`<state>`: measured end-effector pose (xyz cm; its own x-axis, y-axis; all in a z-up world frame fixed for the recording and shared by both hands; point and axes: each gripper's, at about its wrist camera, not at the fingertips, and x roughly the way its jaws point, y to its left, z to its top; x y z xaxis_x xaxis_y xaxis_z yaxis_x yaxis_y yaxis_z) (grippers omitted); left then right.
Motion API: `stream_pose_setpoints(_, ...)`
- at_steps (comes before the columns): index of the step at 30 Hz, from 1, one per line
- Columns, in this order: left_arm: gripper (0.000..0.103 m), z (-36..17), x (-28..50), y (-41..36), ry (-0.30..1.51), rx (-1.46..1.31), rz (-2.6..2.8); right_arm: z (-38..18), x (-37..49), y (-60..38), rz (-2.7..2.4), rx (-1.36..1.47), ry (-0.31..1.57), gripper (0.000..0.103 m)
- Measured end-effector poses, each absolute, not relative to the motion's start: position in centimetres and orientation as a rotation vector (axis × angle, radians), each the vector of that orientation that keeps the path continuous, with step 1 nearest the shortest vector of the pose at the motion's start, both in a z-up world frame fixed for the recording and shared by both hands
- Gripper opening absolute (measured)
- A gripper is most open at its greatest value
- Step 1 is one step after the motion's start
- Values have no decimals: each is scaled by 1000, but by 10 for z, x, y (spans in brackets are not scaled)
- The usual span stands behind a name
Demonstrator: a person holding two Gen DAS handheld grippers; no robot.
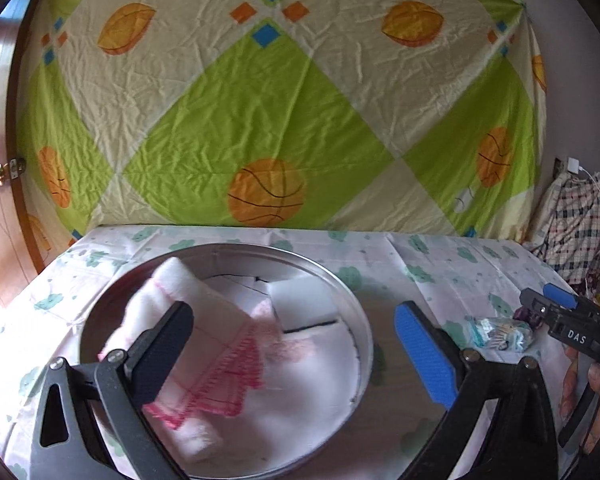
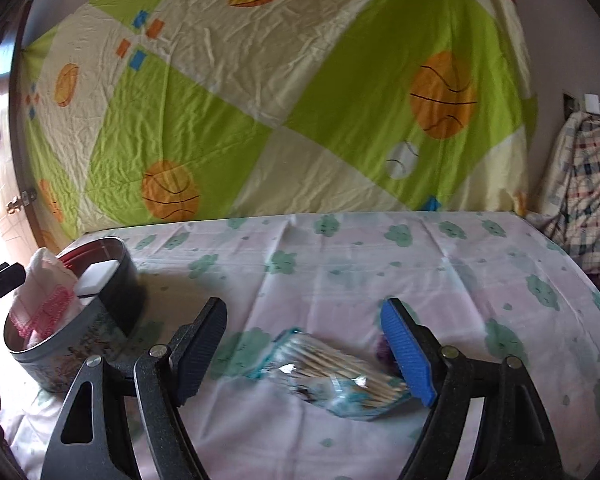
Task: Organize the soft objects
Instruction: 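Grasp purple scrunchie with right tool while left tool moves to cotton swab bag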
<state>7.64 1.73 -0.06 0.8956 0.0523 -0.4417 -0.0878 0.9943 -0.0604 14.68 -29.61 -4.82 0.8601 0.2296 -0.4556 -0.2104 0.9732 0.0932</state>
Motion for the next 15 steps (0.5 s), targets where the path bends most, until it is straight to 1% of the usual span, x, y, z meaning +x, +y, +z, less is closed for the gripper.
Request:
stream_pose_setpoints(5, 102, -8, 102, -44, 517, -34, -51, -58, 159, -338, 119, 66, 523, 81)
stream_pose_setpoints(9, 102, -18, 125, -88, 549, -9, -108, -64, 170, -351, 137, 112, 588, 81)
stream_pose_setpoints(15, 102, -43, 160, -120, 636, -34, -120, -77, 188, -344, 160, 99, 702, 81)
